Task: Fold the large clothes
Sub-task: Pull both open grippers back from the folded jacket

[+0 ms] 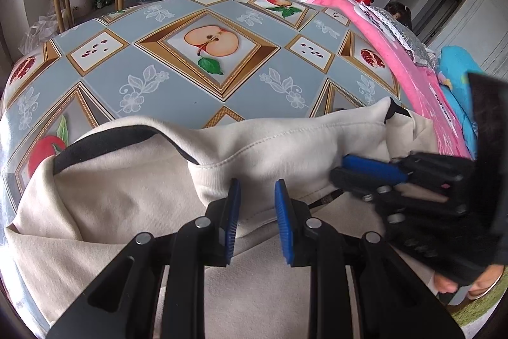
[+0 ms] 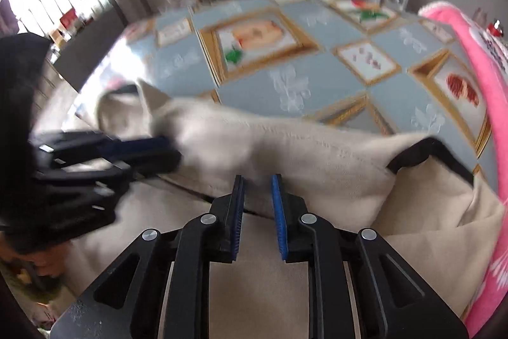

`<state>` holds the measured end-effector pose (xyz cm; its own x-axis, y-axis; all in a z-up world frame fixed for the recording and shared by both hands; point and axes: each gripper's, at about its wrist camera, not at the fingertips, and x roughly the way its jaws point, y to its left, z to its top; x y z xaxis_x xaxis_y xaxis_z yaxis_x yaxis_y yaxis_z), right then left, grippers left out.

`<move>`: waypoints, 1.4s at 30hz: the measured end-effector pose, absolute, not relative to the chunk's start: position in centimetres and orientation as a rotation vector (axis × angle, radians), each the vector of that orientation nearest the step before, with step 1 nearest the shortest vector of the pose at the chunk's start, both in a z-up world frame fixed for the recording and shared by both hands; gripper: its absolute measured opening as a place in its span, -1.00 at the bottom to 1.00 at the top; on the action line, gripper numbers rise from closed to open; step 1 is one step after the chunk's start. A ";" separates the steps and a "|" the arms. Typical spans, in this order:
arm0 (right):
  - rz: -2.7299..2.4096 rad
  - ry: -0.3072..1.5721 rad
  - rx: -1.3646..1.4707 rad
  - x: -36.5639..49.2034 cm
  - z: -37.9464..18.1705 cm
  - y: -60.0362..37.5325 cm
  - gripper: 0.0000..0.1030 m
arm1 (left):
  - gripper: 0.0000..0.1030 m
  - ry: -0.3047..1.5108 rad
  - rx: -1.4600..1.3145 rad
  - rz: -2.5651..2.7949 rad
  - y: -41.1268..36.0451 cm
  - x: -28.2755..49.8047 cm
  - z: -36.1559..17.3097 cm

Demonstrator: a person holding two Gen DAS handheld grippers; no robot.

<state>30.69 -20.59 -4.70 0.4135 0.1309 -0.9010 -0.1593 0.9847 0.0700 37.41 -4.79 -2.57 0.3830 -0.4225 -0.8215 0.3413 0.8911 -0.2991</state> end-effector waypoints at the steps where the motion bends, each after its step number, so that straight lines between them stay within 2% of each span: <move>1: 0.185 1.123 -0.006 30.7 -4.7 -20.8 -0.64 | -0.56 1.074 -0.079 -0.486 -4.9 37.4 -2.5; 4: 0.164 1.140 0.094 30.3 -3.6 -21.9 -0.59 | -0.56 1.088 -0.086 -0.469 -4.8 37.5 -2.2; 5: 0.163 1.122 0.115 29.8 -2.8 -22.2 -0.42 | -0.56 1.086 -0.095 -0.463 -4.7 37.4 -1.8; 6: 0.157 1.099 0.132 29.0 -2.0 -22.6 -0.12 | -0.54 1.078 -0.098 -0.454 -4.5 37.1 -1.3; 8: 0.140 1.054 0.155 26.9 0.0 -23.4 0.07 | -0.45 1.066 -0.089 -0.447 -4.1 36.2 0.0; 10: 0.136 1.030 0.174 24.4 1.9 -24.3 0.14 | -0.36 1.034 -0.067 -0.458 -3.5 34.5 1.9; 12: 0.122 1.017 0.196 21.6 3.5 -25.2 0.39 | -0.09 0.995 -0.048 -0.459 -2.5 32.5 3.8; 17: 0.116 0.961 0.208 13.9 6.7 -25.7 0.65 | 0.34 0.911 -0.063 -0.455 2.4 24.6 7.5; 20: 0.144 0.930 0.221 9.6 7.2 -24.7 0.70 | 0.48 0.890 -0.068 -0.397 5.9 19.3 7.4; 27: 0.159 0.998 0.239 5.2 2.6 -19.9 0.71 | 0.50 0.942 -0.011 -0.242 9.2 11.2 2.6; 36: 0.110 1.129 0.055 5.4 -3.5 -14.5 0.71 | 0.50 0.968 0.082 -0.138 8.7 11.3 -0.9; 42: 0.107 1.142 0.093 5.2 -3.8 -14.4 0.72 | 0.50 0.977 0.142 -0.136 7.9 11.5 -1.5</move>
